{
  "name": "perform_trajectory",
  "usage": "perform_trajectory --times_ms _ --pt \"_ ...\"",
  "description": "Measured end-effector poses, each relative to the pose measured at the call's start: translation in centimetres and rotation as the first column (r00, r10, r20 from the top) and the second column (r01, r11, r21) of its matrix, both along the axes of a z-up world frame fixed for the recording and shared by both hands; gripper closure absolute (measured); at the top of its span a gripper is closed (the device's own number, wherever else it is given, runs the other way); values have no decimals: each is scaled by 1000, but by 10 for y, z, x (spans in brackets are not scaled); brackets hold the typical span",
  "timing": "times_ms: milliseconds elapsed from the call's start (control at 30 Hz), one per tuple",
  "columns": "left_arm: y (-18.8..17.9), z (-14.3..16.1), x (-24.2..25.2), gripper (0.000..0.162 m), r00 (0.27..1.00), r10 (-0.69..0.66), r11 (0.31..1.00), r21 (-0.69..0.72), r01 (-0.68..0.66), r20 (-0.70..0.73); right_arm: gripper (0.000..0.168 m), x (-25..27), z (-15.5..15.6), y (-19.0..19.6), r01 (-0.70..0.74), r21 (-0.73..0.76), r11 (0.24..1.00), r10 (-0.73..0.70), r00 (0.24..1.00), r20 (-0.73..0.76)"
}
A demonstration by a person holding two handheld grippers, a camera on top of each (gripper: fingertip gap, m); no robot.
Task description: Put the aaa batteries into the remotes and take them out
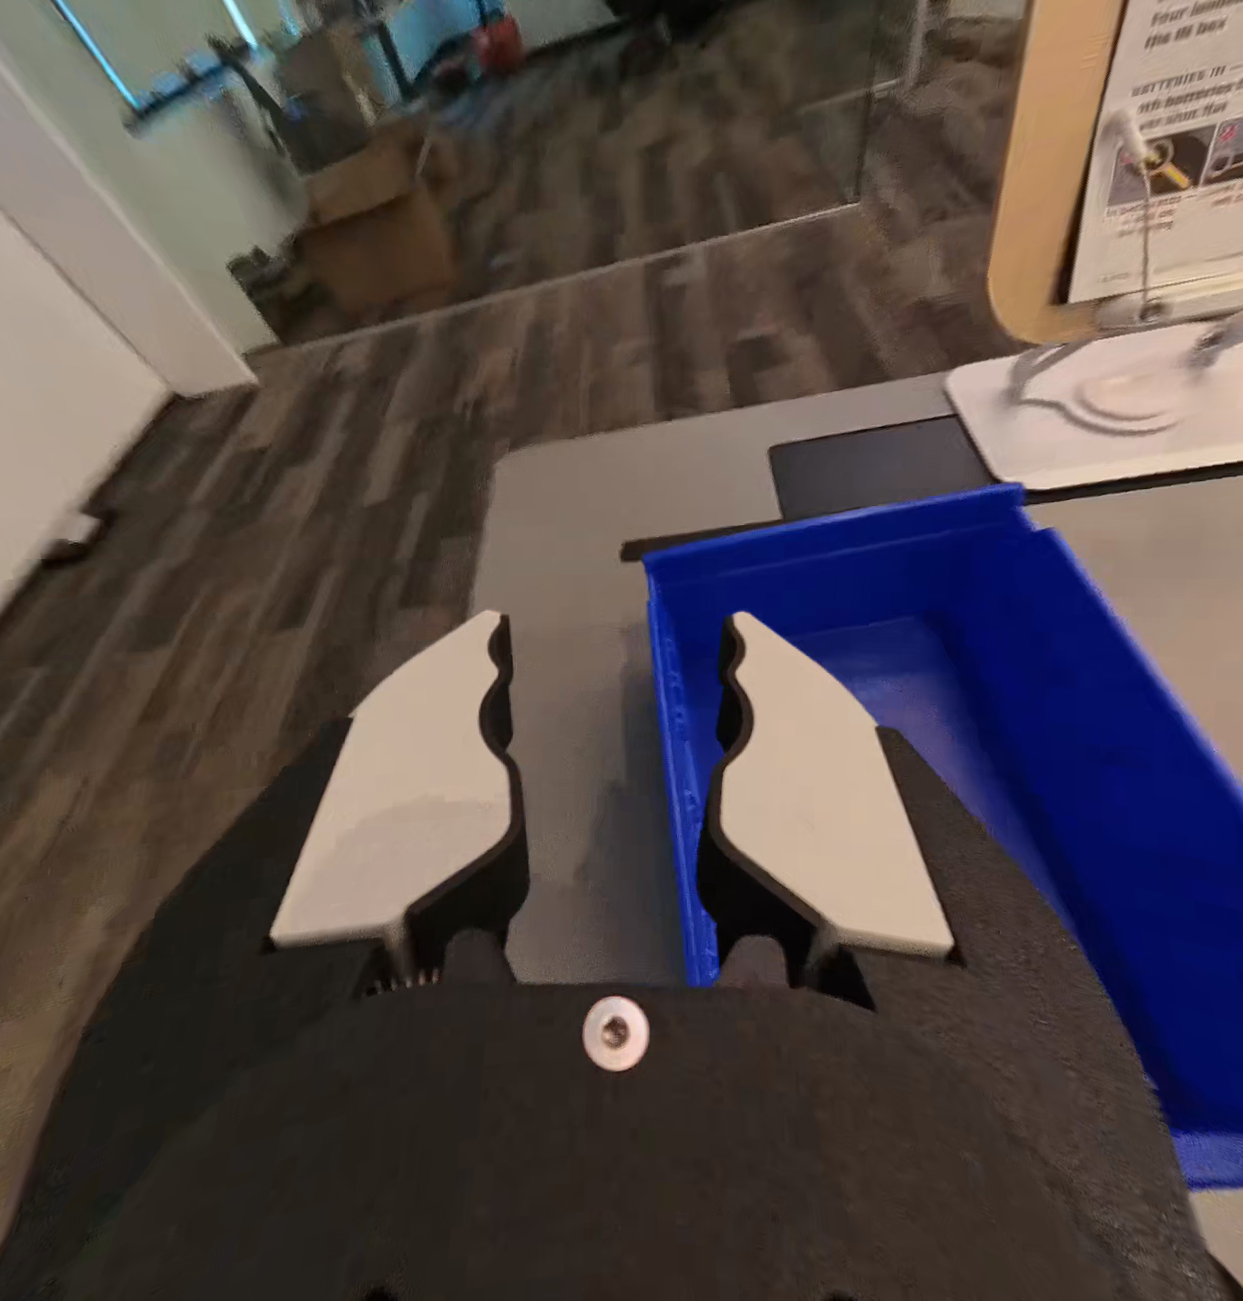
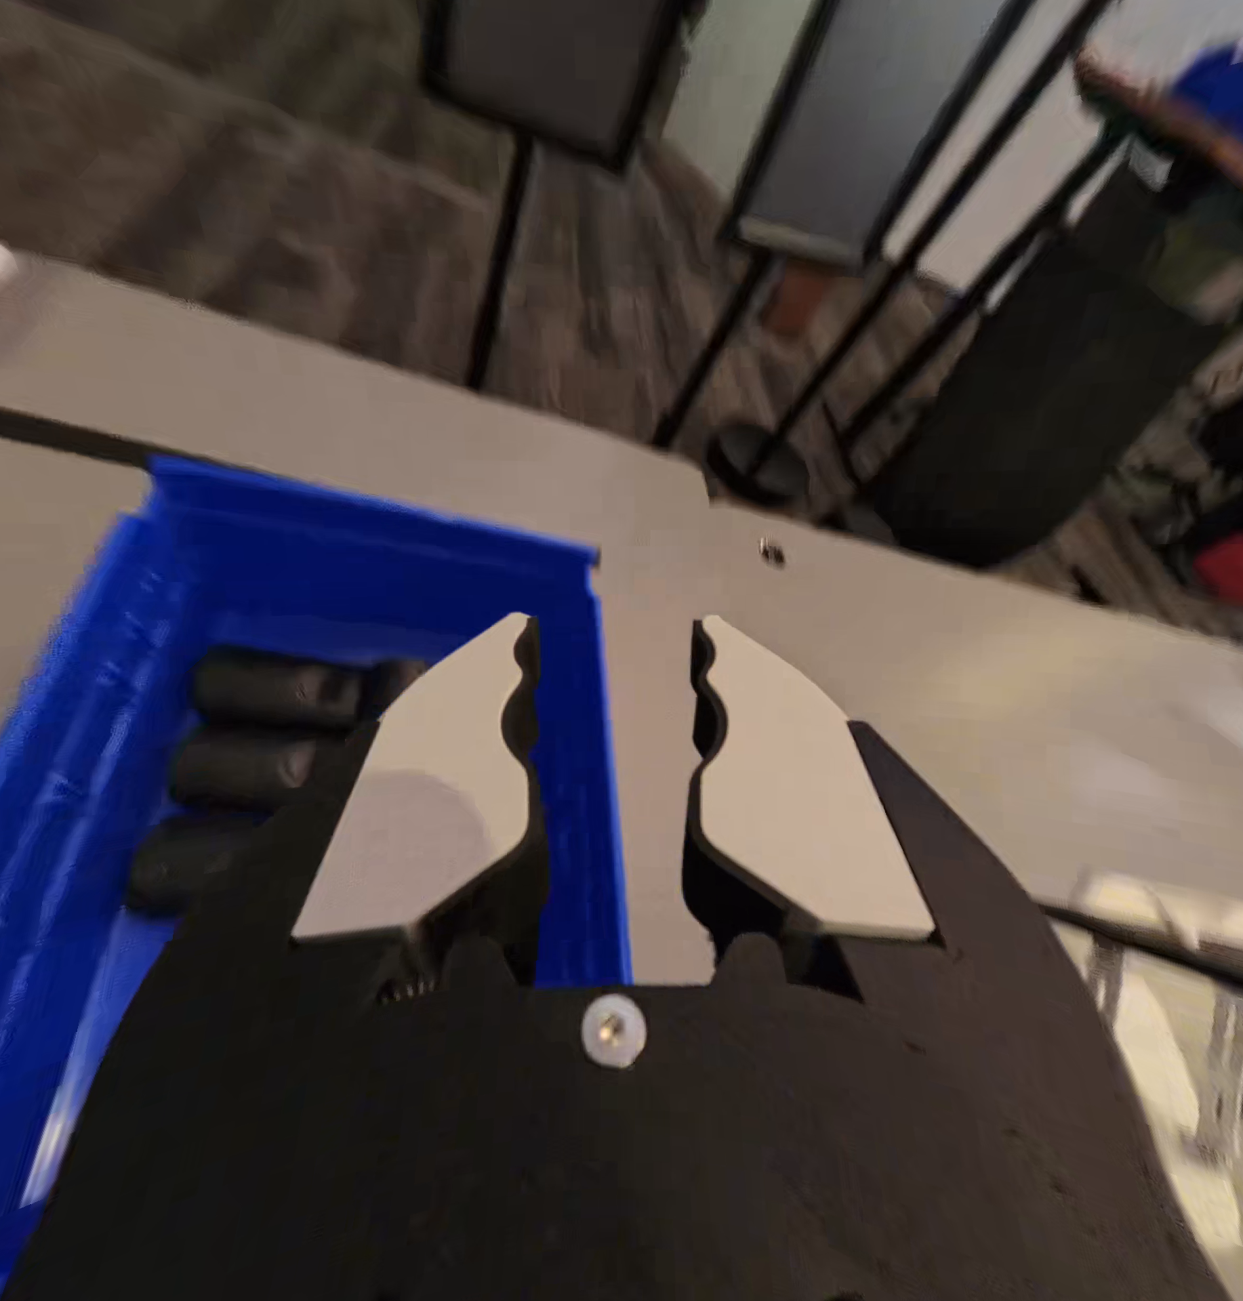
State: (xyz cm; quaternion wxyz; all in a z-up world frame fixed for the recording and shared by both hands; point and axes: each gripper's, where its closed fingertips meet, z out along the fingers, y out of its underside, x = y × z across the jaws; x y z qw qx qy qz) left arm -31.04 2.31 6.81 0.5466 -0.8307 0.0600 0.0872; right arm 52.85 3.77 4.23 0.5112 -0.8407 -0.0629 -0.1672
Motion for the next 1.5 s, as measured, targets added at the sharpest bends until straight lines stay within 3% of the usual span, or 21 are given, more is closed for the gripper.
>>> perform_trajectory --times_ms 33,133,267,367,533,633,800,1000,1200,1500 --pt "1 -13 -3 106 995 -29 999 -33 32 91 115 13 -16 -6 28 -69 997 -33 997 -66" --pt "-1 -47 -14 108 962 -20 983 -168 68 273 112 23 -54 -14 -14 -192 981 -36 966 -256" --pt "3 -68 -32 103 964 53 980 -200 1 262 111 22 -93 -18 -63 -336 940 -62 935 -350" --pt "-1 -92 -37 97 968 113 942 -335 -32 225 111 25 -115 -19 -40 -429 903 -121 932 -342" --pt "-4 -122 -35 104 969 150 880 -473 -39 199 114 23 -145 -23 -58 -547 835 -182 909 -374" --pt "-3 -126 -28 112 956 148 875 -484 -7 253 136 23 -153 -24 -62 -575 816 -202 901 -384" --pt "-10 -143 -8 112 924 143 813 -574 94 354 159 29 -157 -25 -49 -585 810 -218 900 -377" --pt "-18 -165 -3 125 943 170 715 -695 81 285 162 26 -157 -25 -70 -575 815 -221 879 -421" --pt "-17 -169 5 158 950 140 691 -715 108 279 162 26 -157 -25 -75 -575 815 -220 877 -427" --pt "-17 -170 4 158 954 137 685 -721 104 268 162 26 -160 -24 -66 -593 802 -226 886 -404"
